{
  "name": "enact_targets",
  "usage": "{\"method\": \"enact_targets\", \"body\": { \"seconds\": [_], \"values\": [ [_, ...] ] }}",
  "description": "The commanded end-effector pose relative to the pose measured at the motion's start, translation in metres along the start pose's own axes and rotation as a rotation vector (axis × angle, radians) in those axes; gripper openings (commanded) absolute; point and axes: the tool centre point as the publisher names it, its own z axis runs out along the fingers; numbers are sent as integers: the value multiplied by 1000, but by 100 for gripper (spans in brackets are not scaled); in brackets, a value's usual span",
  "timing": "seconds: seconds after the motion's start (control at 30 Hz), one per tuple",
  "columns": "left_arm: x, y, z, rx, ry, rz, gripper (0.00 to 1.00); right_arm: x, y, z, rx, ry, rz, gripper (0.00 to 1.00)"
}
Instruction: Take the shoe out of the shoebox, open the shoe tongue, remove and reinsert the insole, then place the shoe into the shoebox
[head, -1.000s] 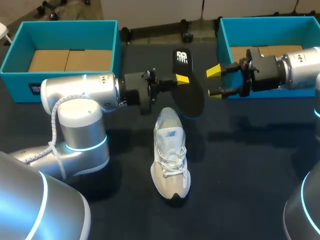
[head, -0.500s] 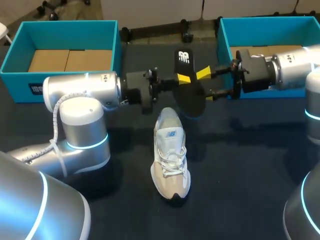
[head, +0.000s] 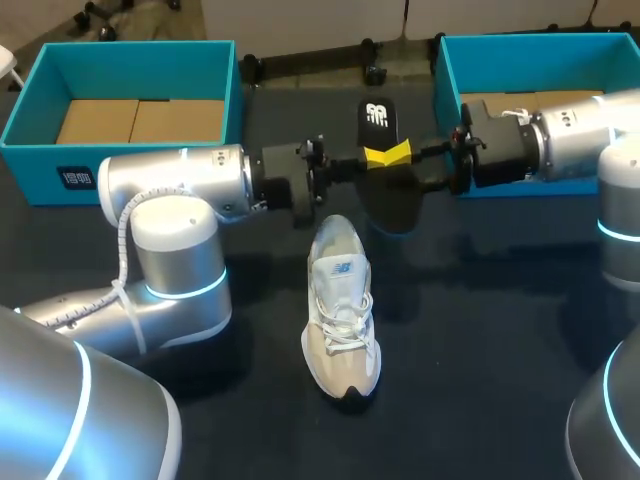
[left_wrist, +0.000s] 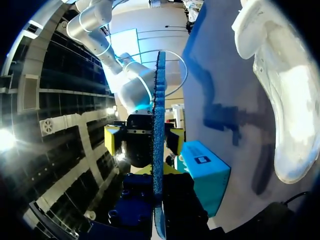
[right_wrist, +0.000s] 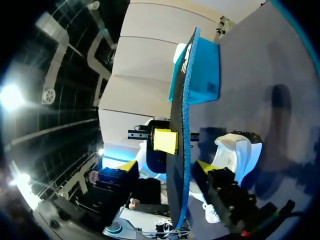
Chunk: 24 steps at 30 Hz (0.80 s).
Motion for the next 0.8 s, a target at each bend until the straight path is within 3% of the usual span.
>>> {"method": "enact_targets", "body": {
  "seconds": [0.03,0.53,0.63,0.8],
  "values": [
    [1,-2,0,-5,-6,2,0,-1,0,3,-2,-2,4,53],
    [-1,-2,1,-20,-17,-2,0,-5,1,7,3,14,-1,36],
    [-1,-2,2,-19,-20,-2,0,-7,0,8,3,18,1,28],
    [0,-1,3,-20,-15,-2,0,-7,-2,7,2,22,2,25]
  ]
}}
